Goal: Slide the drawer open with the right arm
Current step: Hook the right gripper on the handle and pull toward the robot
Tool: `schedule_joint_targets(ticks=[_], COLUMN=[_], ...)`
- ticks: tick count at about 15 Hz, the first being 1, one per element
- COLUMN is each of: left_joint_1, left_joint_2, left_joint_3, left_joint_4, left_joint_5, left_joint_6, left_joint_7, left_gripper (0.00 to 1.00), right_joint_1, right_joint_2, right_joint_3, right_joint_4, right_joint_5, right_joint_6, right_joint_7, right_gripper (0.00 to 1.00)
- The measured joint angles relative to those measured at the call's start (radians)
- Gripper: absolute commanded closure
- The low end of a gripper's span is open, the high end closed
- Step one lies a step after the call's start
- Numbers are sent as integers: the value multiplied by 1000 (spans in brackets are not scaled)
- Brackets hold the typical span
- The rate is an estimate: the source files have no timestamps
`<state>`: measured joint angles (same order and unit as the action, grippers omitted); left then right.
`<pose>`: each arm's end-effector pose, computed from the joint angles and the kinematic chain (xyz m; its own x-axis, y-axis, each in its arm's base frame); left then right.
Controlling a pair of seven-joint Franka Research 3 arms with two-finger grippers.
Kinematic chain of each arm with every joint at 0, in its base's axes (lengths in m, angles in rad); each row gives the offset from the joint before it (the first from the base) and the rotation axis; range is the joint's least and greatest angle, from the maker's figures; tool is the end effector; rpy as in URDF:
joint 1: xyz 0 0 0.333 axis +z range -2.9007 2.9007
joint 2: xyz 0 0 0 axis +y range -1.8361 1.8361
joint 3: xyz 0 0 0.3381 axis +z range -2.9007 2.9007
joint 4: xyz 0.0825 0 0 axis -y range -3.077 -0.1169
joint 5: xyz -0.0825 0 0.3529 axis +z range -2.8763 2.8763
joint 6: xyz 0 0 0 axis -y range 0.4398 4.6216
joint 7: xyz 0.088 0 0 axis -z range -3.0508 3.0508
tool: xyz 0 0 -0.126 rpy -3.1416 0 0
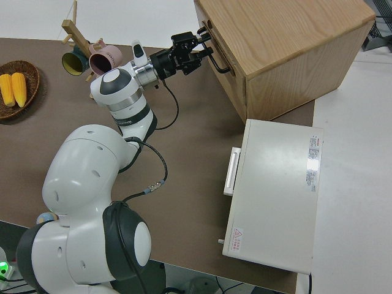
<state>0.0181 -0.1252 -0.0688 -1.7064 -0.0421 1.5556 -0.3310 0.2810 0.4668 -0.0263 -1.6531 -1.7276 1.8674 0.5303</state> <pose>0.4772 -0.0319 0.6293 0.9603 0.2766 -0.0354 0.2775 -0.9604 0.0233 0.6819 0.0840 0.4347 0.8294 0.5571 -0.0418 0.0424 0.0117 0.9990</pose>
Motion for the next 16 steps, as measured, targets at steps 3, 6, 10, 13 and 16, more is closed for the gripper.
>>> schedule_joint_targets(ticks=[3, 6, 10, 13, 16], left_joint_1=[0, 0, 0, 0, 0], left_joint_2=[0, 0, 0, 0, 0], left_joint_3=[0, 0, 0, 0, 0], left_joint_4=[0, 0, 0, 0, 0], left_joint_5=[0, 0, 0, 0, 0], left_joint_6=[0, 0, 0, 0, 0], left_joint_7=[0, 0, 0, 0, 0], left_gripper=[7, 7, 7, 7, 7], right_joint_1=[0, 1, 3, 5, 9], right_joint_2=[5, 5, 5, 5, 4], right_joint_3=[1, 7, 49, 105, 158], right_joint_4=[-6, -7, -9, -11, -11], right_joint_5=[0, 0, 18, 46, 72], right_joint_6=[2, -7, -71, -151, -222], right_joint_7=[27, 38, 38, 38, 37], right_gripper=[957, 955, 955, 959, 963])
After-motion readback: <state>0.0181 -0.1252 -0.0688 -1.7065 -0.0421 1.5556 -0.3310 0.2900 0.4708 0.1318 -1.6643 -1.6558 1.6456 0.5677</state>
